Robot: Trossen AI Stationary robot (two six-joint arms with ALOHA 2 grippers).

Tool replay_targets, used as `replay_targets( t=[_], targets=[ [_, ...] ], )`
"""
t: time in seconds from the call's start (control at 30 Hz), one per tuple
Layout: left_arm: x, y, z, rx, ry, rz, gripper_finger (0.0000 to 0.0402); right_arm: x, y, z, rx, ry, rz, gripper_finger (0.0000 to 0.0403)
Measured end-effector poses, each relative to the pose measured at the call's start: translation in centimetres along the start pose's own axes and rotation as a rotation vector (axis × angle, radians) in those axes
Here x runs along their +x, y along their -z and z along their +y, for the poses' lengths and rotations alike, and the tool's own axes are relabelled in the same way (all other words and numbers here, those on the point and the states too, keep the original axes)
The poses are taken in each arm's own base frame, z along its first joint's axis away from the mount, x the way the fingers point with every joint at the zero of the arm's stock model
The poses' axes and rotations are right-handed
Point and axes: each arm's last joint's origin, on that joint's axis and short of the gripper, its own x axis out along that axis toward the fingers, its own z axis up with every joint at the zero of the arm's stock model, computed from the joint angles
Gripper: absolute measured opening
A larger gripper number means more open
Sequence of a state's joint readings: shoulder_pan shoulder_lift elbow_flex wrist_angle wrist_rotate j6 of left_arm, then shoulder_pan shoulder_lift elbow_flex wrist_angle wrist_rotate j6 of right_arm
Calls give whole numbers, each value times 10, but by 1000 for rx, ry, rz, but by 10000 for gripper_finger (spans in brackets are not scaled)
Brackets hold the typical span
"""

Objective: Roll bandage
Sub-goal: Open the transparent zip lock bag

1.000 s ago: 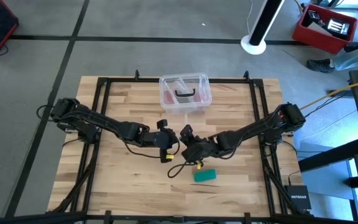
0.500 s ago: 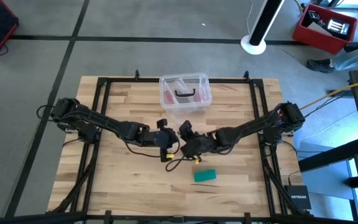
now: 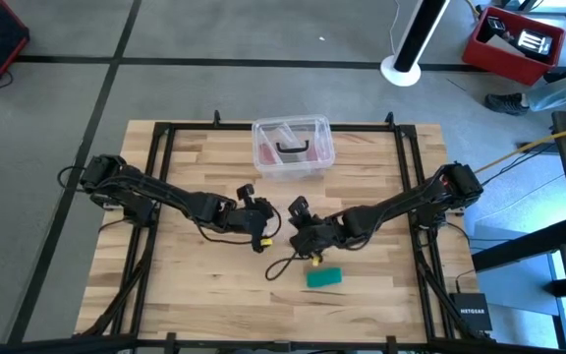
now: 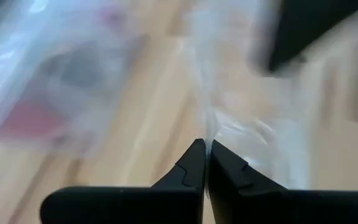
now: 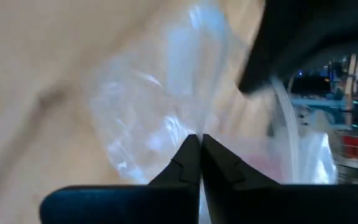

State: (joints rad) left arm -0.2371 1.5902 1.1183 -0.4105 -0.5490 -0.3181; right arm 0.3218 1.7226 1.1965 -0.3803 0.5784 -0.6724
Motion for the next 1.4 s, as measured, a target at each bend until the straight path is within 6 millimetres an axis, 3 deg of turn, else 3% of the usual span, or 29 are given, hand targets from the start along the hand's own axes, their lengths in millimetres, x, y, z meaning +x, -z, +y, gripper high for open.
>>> replay_targets(
  t=[0.33, 0.5, 0.63, 0.93, 1.07, 1.4],
  targets=[
    [-19, -2, 7, -47, -298, -73, 1, 22, -5, 8, 223, 5, -161, 4],
    [-32, -6, -3, -32, -286, -110, 1, 42, -3, 20, 352, -37, -186, 3],
    [-25, 8, -14, -26, -264, -74, 1, 55, -6, 40, 423, -100, -215, 3],
    [14, 45, -27, -60, -165, 1, 1, 74, -8, 72, 492, -190, -183, 2],
    [20, 49, -34, 20, -64, 48, 1, 74, -8, 75, 531, -223, -186, 2],
    [22, 44, -34, -46, -52, 9, 1, 68, -20, 77, 571, -224, -275, 2]
  ],
)
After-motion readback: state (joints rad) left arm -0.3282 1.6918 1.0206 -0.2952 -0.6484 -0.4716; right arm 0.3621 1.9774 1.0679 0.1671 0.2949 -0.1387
